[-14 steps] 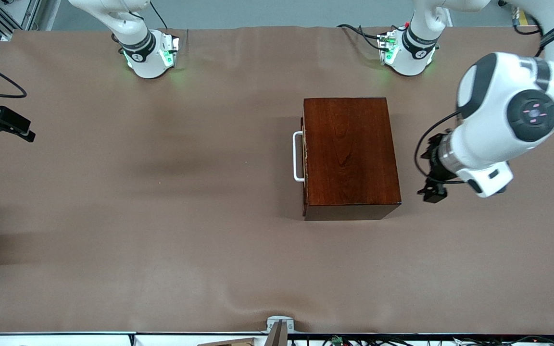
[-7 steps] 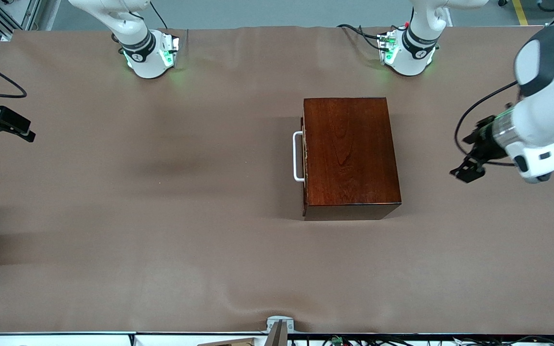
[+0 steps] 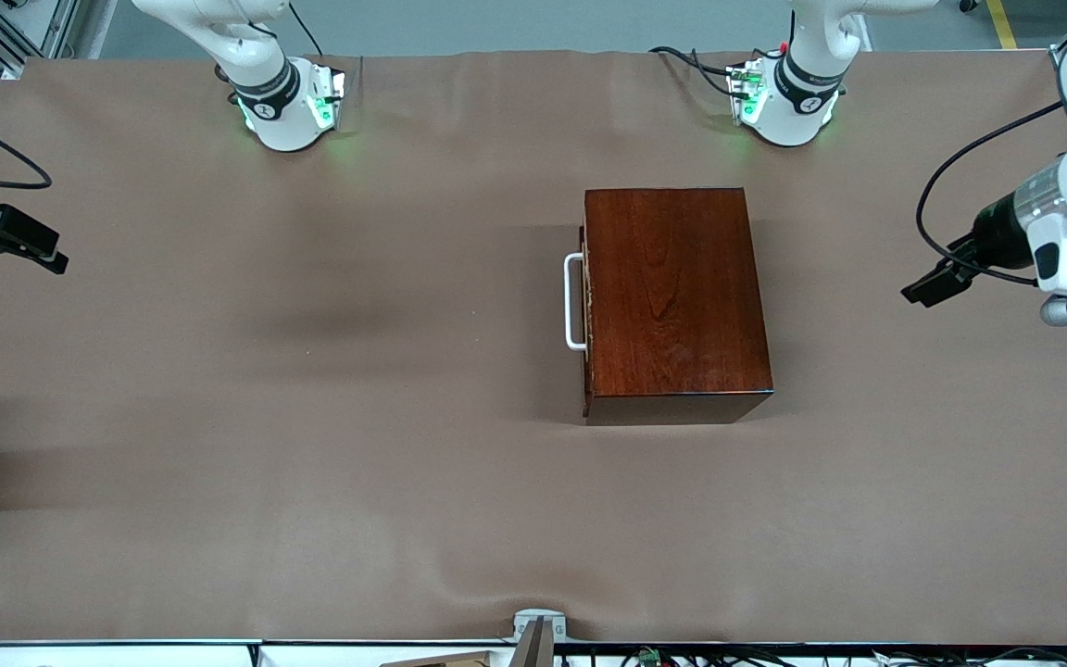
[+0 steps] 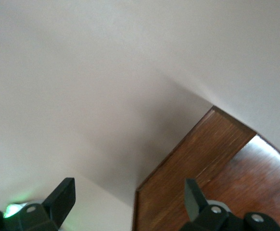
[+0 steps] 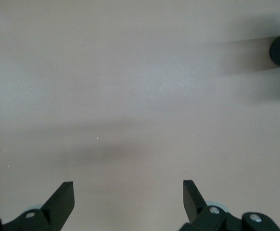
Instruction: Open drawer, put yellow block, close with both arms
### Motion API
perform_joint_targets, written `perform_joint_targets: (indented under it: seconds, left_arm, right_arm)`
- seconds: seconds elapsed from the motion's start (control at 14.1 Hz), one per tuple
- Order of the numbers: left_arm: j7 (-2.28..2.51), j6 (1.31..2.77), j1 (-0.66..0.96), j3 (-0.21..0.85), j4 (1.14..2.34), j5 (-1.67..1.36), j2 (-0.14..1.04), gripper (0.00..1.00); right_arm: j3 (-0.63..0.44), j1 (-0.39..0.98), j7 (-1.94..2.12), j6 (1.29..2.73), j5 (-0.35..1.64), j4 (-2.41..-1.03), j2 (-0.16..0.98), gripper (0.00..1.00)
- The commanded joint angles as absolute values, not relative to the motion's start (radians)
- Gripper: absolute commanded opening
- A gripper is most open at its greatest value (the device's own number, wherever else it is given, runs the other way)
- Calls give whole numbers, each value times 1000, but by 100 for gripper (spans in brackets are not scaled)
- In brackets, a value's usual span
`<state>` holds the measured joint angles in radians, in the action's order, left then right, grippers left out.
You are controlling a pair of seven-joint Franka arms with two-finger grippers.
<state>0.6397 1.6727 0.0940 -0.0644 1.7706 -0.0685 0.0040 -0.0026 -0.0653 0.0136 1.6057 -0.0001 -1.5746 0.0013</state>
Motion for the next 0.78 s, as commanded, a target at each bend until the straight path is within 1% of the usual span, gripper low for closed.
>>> perform_joint_targets:
  seconds: [0.0,0.28,0.57,0.71]
  left_arm:
    - [455,1635,67,-60,1789,-89,-31,100]
    - [319,1608,67,-57,1747,-78,-31,100]
    - [134,1559,67,-58,1677,-75,-31,100]
    - [69,1551,67,-63,1664,-74,-32,100]
  right_arm:
    - [6,-75,14,1606,0,-1580,-15,100]
    - [6,-75,14,1606,0,-1580,-15,100]
    - [6,-75,14,1606,0,-1580,-15,100]
    - [6,-75,14,1606,0,-1580,-15,100]
